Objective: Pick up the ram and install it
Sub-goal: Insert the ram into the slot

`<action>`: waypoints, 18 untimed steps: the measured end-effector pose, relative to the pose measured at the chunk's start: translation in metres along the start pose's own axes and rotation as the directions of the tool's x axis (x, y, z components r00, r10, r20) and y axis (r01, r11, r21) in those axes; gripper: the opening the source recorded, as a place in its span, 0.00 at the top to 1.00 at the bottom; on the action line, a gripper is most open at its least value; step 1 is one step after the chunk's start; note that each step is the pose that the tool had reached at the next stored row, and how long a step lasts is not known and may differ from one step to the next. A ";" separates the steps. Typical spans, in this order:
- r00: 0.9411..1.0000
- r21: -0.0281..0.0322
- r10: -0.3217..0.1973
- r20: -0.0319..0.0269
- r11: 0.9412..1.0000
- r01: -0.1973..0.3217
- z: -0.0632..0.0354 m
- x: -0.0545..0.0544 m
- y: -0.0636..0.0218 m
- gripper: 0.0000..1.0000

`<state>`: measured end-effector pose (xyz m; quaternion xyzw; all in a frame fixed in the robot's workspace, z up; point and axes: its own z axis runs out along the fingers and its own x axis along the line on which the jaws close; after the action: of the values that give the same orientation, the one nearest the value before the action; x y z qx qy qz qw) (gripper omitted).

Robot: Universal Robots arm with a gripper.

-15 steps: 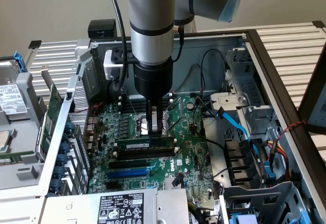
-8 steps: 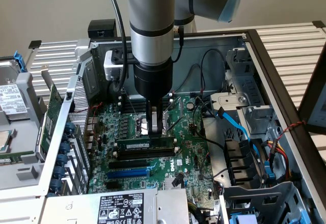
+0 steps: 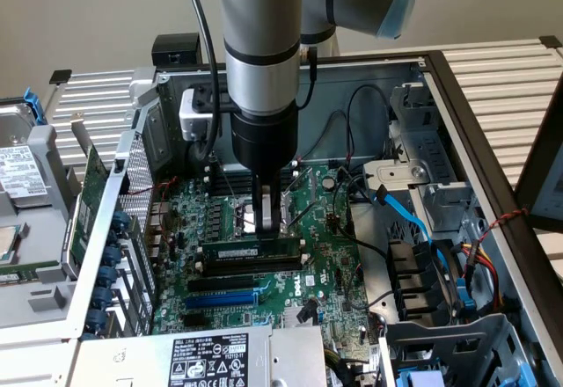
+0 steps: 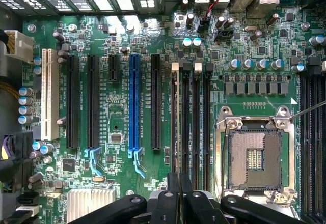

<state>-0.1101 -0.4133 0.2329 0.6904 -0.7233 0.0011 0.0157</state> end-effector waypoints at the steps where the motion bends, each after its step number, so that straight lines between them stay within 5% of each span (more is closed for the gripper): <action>1: 1.000 0.000 0.000 0.000 1.000 0.000 0.0002 0.000 0.0001 0.87; 18: 1.000 0.000 0.000 0.000 1.000 0.000 0.0034 0.000 0.0005 0.87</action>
<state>-0.1106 -0.4133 0.2295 0.6904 -0.7233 0.0011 0.0157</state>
